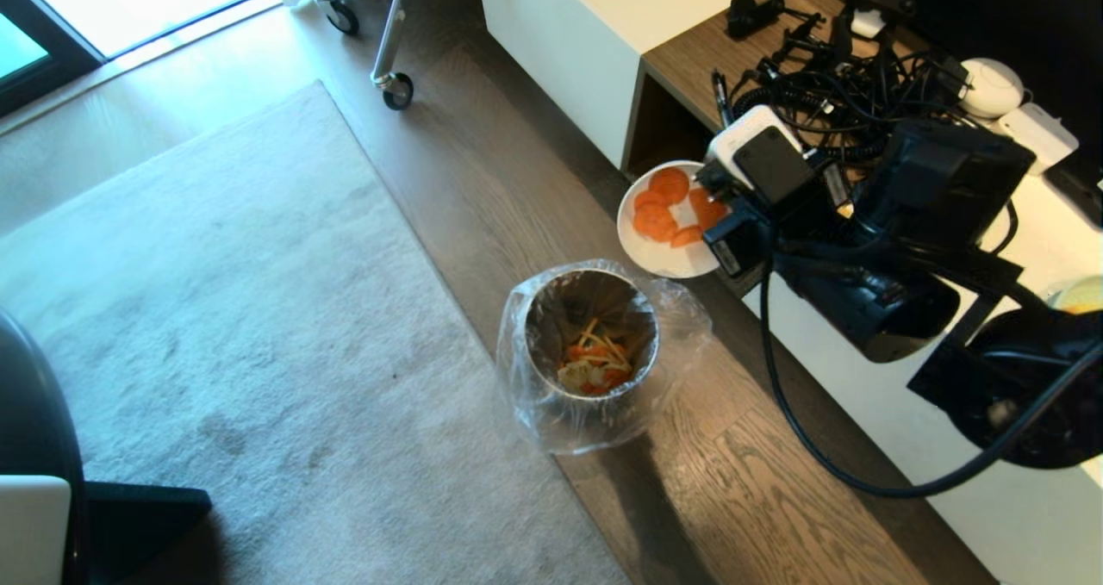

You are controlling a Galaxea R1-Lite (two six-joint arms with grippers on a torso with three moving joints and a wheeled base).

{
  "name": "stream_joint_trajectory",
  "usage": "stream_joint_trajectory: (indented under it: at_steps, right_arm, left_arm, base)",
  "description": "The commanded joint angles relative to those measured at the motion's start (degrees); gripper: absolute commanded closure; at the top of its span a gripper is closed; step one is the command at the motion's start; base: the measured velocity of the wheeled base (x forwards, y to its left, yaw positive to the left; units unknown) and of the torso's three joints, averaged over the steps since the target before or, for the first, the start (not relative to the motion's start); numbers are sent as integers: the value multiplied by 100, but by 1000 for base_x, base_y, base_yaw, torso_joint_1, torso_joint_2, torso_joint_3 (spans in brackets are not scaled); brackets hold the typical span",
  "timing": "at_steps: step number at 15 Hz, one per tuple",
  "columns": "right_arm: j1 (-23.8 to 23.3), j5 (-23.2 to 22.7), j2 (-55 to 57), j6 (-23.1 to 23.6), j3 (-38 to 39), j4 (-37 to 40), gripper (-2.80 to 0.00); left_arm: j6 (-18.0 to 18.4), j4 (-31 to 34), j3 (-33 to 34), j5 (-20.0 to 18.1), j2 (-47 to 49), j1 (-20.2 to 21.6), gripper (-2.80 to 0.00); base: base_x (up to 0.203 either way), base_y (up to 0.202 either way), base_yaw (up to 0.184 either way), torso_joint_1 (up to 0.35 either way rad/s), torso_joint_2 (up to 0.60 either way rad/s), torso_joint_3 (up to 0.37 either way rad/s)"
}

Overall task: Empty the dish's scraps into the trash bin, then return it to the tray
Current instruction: Pour the leftover food from the bowl into the trash can

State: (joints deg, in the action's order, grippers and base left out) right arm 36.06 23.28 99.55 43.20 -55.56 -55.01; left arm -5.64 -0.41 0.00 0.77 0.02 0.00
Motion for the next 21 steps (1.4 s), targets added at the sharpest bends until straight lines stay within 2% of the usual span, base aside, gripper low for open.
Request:
stream_joint_trajectory:
  at_steps: [1, 3, 7, 10, 16, 19, 21]
  right_arm:
    - [103, -51, 271, 590, 8, -733, 0]
    - [145, -233, 371, 1100, 130, -1397, 0]
    - [164, -638, 379, 1599, 488, -2186, 0]
    - [164, -745, 389, 1682, 747, -2590, 0]
    - [183, -811, 550, 1736, 729, -3319, 0]
    - [241, -854, 549, 1727, 681, -3385, 0]
    - [252, -1116, 555, 1728, 574, -3385, 0]
  left_arm:
    - [-7, -2, 0, 2, -2, 0, 0]
    - [-7, -2, 0, 2, -2, 0, 0]
    - [-7, -2, 0, 2, -2, 0, 0]
    - [-7, -2, 0, 2, -2, 0, 0]
    - [-7, -2, 0, 2, -2, 0, 0]
    - [-7, -2, 0, 2, -2, 0, 0]
    - [-7, -2, 0, 2, -2, 0, 0]
  base:
    - [0, 0, 0, 0, 0, 0]
    - [0, 0, 0, 0, 0, 0]
    - [0, 0, 0, 0, 0, 0]
    - [0, 0, 0, 0, 0, 0]
    - [0, 0, 0, 0, 0, 0]
    - [0, 0, 0, 0, 0, 0]
    - [0, 0, 0, 0, 0, 0]
